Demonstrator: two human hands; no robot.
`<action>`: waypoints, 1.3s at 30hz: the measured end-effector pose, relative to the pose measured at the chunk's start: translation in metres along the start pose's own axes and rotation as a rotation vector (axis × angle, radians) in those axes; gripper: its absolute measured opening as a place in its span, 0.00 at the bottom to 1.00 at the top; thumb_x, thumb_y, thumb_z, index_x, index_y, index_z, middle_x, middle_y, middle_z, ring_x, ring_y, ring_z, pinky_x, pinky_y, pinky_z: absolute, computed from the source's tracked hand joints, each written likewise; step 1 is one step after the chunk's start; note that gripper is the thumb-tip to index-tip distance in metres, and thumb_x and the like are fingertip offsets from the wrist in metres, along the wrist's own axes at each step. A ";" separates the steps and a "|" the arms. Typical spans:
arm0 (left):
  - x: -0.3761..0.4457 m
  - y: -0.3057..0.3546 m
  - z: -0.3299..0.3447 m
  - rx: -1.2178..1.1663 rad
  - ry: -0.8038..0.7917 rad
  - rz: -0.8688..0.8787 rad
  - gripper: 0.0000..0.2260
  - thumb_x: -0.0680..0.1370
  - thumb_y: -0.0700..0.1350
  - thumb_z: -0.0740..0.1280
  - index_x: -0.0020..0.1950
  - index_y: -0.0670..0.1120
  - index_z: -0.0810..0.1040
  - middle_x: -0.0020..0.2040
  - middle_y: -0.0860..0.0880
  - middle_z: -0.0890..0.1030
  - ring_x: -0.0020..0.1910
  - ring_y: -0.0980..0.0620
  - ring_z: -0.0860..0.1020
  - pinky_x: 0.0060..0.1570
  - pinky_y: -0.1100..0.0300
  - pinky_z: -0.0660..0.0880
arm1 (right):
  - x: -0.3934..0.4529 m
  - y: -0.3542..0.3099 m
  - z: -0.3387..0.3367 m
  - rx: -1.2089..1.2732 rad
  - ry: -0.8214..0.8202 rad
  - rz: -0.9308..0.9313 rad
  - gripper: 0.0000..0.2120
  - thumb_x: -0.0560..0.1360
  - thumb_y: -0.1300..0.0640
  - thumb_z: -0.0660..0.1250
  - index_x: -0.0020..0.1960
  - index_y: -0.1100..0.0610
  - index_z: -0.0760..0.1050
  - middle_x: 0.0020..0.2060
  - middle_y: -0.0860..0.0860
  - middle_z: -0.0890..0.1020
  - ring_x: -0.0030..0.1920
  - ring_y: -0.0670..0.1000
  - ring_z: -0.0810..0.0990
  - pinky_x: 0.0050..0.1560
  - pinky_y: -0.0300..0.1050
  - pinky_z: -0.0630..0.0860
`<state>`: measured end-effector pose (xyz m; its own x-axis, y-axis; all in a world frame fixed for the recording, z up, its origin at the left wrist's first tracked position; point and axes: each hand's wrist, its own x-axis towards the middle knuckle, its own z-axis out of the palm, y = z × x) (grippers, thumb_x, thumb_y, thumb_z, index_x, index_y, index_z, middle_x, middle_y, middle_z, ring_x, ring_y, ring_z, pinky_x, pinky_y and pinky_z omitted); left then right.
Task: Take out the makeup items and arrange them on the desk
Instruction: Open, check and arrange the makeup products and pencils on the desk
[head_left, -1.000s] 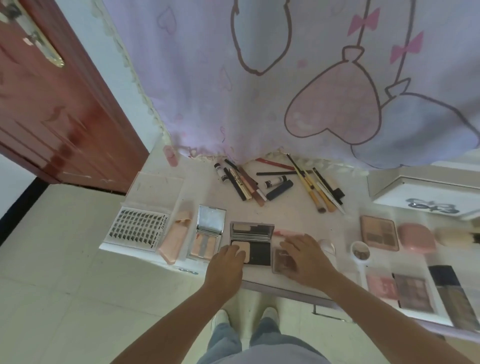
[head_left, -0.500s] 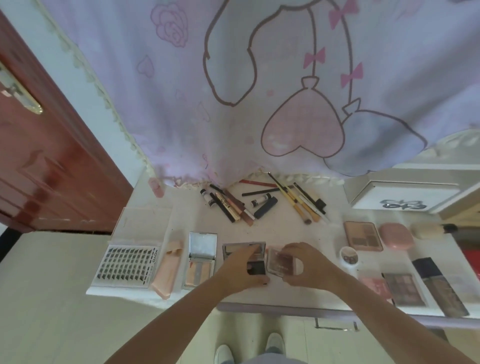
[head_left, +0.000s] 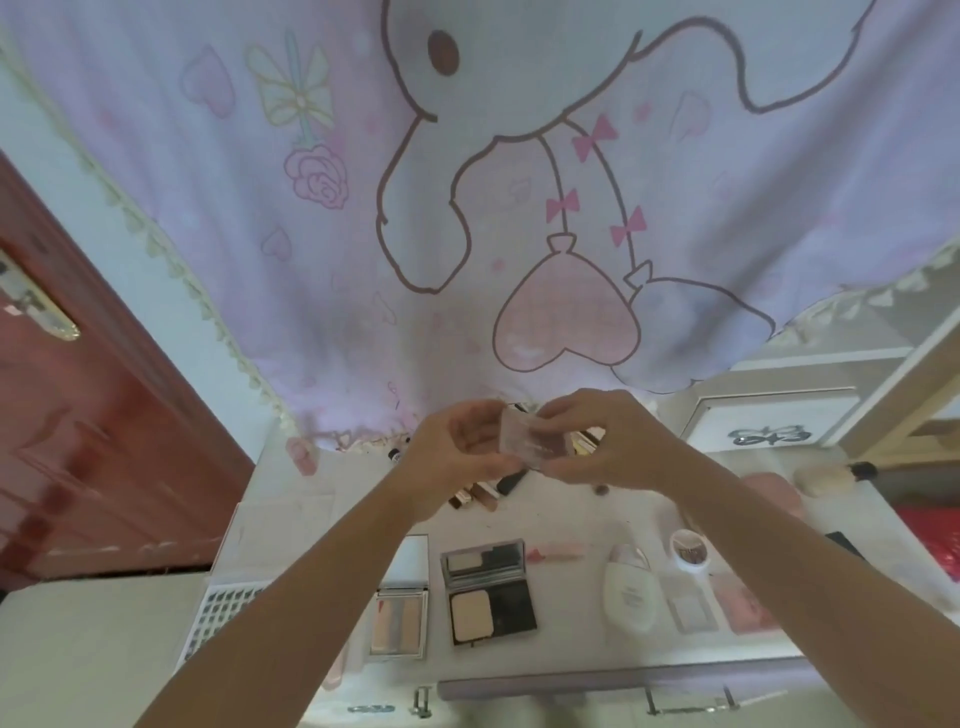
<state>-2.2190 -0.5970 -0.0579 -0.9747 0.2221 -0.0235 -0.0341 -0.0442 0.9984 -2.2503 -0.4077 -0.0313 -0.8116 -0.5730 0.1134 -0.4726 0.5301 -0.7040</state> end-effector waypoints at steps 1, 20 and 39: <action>-0.001 0.002 -0.001 -0.010 -0.007 0.004 0.22 0.62 0.27 0.73 0.48 0.48 0.75 0.39 0.58 0.85 0.40 0.62 0.82 0.39 0.68 0.79 | 0.003 0.000 -0.001 0.036 0.008 0.013 0.23 0.61 0.54 0.76 0.55 0.58 0.79 0.49 0.49 0.80 0.45 0.38 0.76 0.49 0.31 0.72; -0.035 -0.110 0.038 0.201 0.199 -0.380 0.17 0.69 0.30 0.71 0.57 0.38 0.76 0.46 0.47 0.80 0.43 0.54 0.78 0.43 0.68 0.77 | -0.030 0.061 0.043 -0.243 -0.267 0.184 0.12 0.76 0.55 0.64 0.55 0.58 0.80 0.49 0.54 0.82 0.47 0.47 0.75 0.50 0.35 0.68; -0.054 -0.193 0.114 0.813 0.192 -0.650 0.06 0.78 0.43 0.60 0.47 0.43 0.76 0.47 0.45 0.80 0.47 0.48 0.77 0.48 0.61 0.73 | -0.044 0.154 0.102 -0.633 -0.347 -0.019 0.07 0.54 0.56 0.77 0.26 0.52 0.79 0.23 0.47 0.78 0.25 0.51 0.76 0.23 0.43 0.70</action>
<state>-2.1350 -0.4896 -0.2441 -0.8431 -0.1917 -0.5023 -0.4728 0.7092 0.5230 -2.2524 -0.3650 -0.2161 -0.6955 -0.6953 -0.1815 -0.6789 0.7185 -0.1512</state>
